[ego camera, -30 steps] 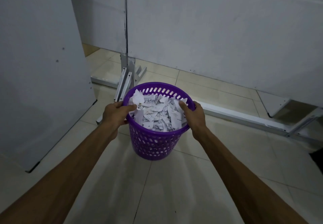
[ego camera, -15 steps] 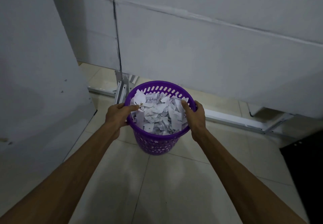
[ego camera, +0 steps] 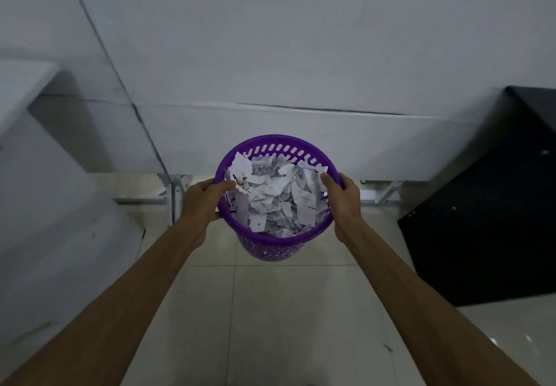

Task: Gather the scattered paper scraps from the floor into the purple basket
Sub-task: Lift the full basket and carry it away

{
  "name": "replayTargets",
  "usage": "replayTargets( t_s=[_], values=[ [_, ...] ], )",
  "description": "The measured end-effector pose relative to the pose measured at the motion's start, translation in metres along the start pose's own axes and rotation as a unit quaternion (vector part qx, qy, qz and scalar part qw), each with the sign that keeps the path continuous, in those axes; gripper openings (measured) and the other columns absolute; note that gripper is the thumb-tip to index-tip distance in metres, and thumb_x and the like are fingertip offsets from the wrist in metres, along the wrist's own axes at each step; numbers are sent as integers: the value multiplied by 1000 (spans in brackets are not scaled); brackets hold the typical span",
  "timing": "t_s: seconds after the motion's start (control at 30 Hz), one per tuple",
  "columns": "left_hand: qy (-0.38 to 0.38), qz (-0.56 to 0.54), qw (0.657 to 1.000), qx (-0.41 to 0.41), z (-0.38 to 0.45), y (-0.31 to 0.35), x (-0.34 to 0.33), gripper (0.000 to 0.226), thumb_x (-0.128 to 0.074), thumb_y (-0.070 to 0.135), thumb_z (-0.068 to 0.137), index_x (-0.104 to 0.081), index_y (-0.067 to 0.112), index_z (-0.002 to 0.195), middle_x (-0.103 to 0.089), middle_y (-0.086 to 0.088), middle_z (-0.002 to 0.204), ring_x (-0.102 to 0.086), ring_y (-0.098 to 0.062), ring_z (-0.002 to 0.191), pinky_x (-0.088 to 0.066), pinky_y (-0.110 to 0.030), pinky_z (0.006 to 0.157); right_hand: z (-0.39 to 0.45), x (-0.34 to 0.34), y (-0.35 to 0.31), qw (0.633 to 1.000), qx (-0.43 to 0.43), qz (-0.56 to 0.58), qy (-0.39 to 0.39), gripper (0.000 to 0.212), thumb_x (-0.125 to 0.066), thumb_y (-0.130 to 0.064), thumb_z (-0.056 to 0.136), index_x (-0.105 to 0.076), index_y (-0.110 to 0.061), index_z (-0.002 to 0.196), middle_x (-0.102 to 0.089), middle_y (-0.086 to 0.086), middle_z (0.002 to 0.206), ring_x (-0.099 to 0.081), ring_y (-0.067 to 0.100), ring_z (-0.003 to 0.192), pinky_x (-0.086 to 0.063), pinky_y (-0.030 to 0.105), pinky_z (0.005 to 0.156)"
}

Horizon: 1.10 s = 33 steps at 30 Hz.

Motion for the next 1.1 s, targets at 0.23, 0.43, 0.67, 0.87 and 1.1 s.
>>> replayTargets(
  t_s=[0.23,0.43,0.67,0.87,1.1],
  values=[
    [-55,19,998,12,-30,67,-88,37,-74,21,82,-66,9,116,-70,-11,104,-65,-23,85,-56,-32,59,11,83,-75,998,-17,11,67,44,-63,-30,94,-52,-19,135,-63,1,119,-64,23,104,-58,43,87],
    [-94,24,995,29,-38,94,-180,26,-73,21,81,-67,11,104,-70,-12,95,-65,-26,85,-56,-33,59,49,161,-105,994,-31,31,102,41,-63,-29,94,-53,-22,133,-63,-1,114,-65,23,98,-60,38,77],
    [-120,35,991,45,-25,86,-292,24,-73,21,80,-67,9,99,-70,-10,91,-65,-25,81,-55,-34,60,117,239,-97,988,-61,83,116,38,-65,-25,93,-54,-22,129,-65,3,111,-69,25,92,-61,39,72],
    [-128,28,989,70,-9,50,-369,23,-70,18,80,-66,7,100,-69,-9,88,-64,-24,81,-53,-35,60,167,290,-60,982,-97,105,122,38,-63,-23,93,-52,-20,129,-65,4,107,-69,25,91,-60,36,67],
    [-142,45,983,111,21,-21,-421,17,-55,9,86,-63,1,98,-63,-10,81,-60,-22,75,-54,-35,65,209,328,24,975,-158,102,122,33,-48,-39,101,-64,-19,120,-74,5,106,-71,21,92,-55,29,62]
  ],
)
Point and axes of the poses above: each hand's wrist, its own z-axis towards the middle knuckle, its own x-axis out of the back of the hand, y = z × x, the point moved 5 cm from there along z, towards the middle knuckle
